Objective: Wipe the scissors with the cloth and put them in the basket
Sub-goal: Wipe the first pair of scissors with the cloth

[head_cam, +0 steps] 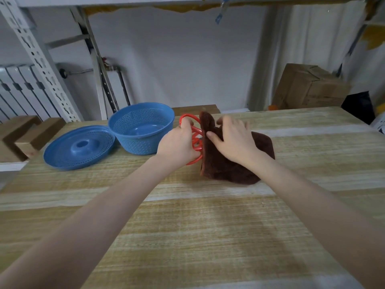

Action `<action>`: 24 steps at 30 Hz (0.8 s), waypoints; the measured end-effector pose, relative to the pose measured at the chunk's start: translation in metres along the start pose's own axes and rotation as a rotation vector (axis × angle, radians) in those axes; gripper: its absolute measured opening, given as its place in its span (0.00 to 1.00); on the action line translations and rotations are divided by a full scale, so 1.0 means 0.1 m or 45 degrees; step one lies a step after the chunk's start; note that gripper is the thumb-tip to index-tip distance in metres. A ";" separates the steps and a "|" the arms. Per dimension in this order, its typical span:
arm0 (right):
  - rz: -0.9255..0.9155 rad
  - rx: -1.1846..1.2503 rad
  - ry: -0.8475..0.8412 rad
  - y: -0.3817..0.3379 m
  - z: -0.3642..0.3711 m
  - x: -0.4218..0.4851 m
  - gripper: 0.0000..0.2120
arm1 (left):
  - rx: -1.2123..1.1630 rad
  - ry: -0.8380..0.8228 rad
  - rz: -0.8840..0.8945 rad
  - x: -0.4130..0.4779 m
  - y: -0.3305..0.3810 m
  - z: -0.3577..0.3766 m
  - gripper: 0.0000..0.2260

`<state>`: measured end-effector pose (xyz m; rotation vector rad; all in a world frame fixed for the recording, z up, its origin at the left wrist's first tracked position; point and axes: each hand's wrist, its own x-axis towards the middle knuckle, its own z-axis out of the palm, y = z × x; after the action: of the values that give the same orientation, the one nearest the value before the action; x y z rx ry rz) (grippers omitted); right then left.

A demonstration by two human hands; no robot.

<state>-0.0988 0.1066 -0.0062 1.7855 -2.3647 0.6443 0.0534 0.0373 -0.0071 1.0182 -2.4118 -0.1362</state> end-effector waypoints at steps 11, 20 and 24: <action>0.048 0.609 -0.147 0.07 -0.06 0.03 0.12 | -0.082 0.013 0.017 -0.06 0.12 0.01 0.22; -0.060 0.386 -0.202 0.10 -0.08 -0.05 0.17 | -0.112 0.006 -0.001 -0.15 0.13 0.03 0.24; -0.081 0.537 -0.260 0.17 -0.11 -0.07 0.11 | -0.082 -0.018 0.003 -0.14 0.12 0.04 0.26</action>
<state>-0.1144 0.1207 -0.0027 2.1775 -2.4218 1.0653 0.0523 0.0551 -0.0133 0.9889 -2.4053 -0.2199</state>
